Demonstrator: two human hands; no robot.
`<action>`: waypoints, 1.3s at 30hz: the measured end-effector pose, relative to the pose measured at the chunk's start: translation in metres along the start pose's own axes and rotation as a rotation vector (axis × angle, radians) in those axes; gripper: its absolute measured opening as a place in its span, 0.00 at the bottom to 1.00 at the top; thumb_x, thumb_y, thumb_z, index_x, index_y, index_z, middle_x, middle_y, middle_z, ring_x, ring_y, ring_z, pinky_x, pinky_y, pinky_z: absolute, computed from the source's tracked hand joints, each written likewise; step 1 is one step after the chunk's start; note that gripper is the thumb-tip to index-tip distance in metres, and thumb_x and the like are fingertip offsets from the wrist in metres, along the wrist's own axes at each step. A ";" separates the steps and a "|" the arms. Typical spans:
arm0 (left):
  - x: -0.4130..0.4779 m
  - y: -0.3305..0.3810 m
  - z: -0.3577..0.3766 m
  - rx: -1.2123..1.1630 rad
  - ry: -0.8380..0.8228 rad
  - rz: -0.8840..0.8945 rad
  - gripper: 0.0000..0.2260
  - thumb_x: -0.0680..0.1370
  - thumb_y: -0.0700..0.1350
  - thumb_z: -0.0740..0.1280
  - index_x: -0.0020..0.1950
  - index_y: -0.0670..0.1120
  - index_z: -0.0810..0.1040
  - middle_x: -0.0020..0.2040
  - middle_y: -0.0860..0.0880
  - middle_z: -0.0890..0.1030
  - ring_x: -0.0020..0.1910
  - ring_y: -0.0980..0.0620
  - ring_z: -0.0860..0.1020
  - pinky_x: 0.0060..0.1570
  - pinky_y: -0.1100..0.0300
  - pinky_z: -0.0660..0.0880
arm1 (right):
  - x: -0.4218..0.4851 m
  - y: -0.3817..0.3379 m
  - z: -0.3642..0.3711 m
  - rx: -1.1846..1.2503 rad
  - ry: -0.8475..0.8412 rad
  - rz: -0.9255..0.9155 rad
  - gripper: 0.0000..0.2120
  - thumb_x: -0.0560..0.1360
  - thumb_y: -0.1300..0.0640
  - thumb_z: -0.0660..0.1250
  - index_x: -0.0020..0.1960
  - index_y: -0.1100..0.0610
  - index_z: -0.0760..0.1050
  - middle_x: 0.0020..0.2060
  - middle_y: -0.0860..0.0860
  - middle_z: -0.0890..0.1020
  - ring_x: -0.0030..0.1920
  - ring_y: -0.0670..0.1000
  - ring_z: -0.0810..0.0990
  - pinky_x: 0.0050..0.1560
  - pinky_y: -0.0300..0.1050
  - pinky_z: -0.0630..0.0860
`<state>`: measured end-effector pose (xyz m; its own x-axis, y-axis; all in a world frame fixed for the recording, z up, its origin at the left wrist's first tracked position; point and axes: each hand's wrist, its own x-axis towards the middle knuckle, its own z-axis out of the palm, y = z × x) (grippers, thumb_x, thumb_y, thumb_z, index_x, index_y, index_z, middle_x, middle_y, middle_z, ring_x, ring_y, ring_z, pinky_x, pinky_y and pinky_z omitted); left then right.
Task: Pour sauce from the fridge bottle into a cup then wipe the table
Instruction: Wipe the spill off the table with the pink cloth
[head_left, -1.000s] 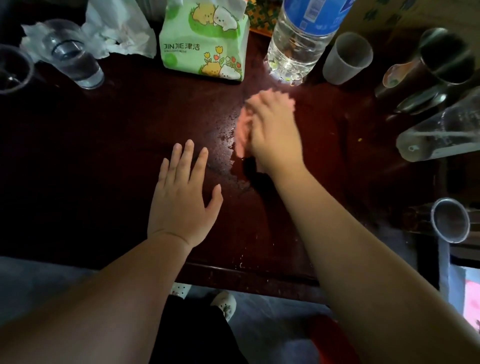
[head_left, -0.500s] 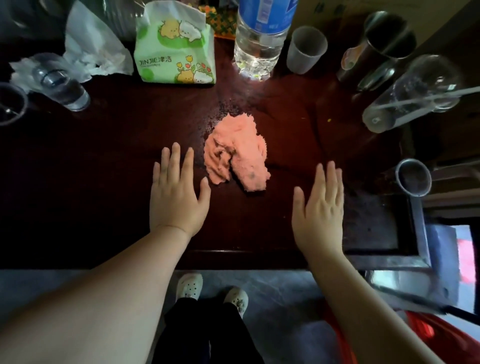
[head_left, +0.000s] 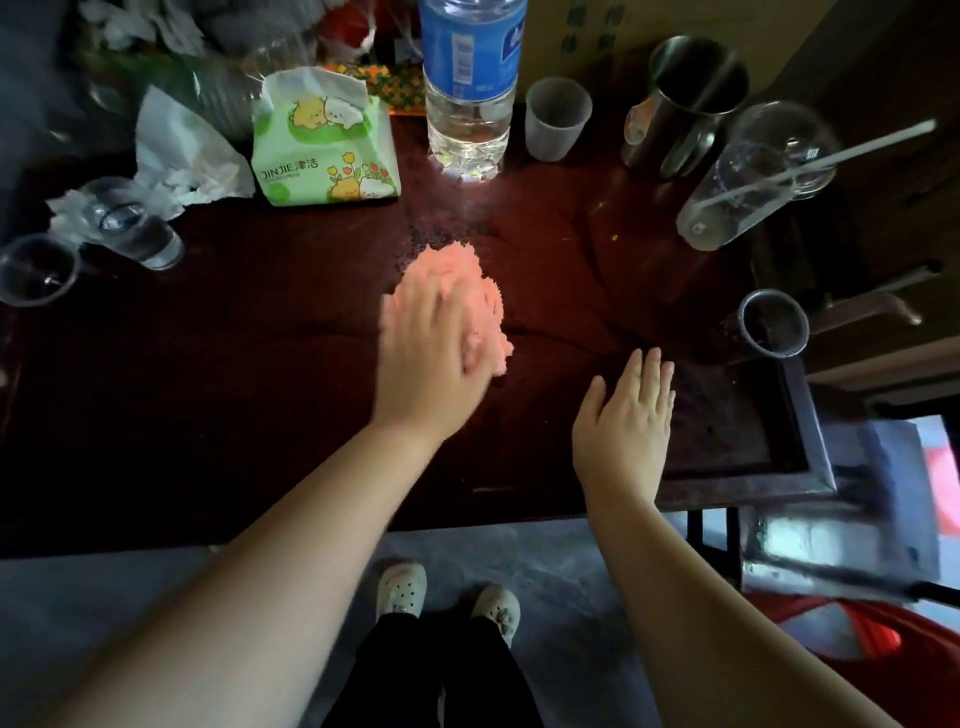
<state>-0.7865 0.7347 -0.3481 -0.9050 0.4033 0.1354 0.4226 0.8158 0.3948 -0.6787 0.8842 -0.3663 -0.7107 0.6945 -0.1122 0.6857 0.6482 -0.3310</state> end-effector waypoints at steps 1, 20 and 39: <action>0.012 0.013 0.008 0.021 -0.051 -0.035 0.29 0.77 0.53 0.59 0.76 0.44 0.59 0.76 0.43 0.59 0.76 0.43 0.52 0.73 0.43 0.49 | 0.000 0.000 0.000 0.002 0.000 0.000 0.27 0.81 0.50 0.49 0.76 0.62 0.51 0.77 0.56 0.52 0.77 0.53 0.46 0.76 0.49 0.45; 0.064 -0.003 0.041 0.088 0.021 -0.314 0.22 0.80 0.49 0.52 0.72 0.42 0.65 0.73 0.42 0.65 0.74 0.41 0.58 0.73 0.47 0.48 | 0.001 0.000 -0.001 0.004 -0.051 0.023 0.28 0.81 0.49 0.47 0.77 0.60 0.48 0.77 0.55 0.48 0.77 0.51 0.41 0.76 0.48 0.42; 0.065 -0.021 0.021 -0.013 -0.417 0.700 0.23 0.78 0.52 0.55 0.70 0.44 0.71 0.69 0.45 0.71 0.72 0.47 0.63 0.73 0.51 0.54 | 0.001 -0.001 0.000 0.038 -0.032 0.016 0.27 0.81 0.51 0.50 0.76 0.61 0.50 0.77 0.55 0.50 0.77 0.52 0.43 0.76 0.48 0.42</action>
<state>-0.8532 0.7522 -0.3670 -0.3375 0.9413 0.0065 0.8808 0.3133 0.3551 -0.6798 0.8845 -0.3659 -0.7051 0.6936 -0.1474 0.6907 0.6248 -0.3641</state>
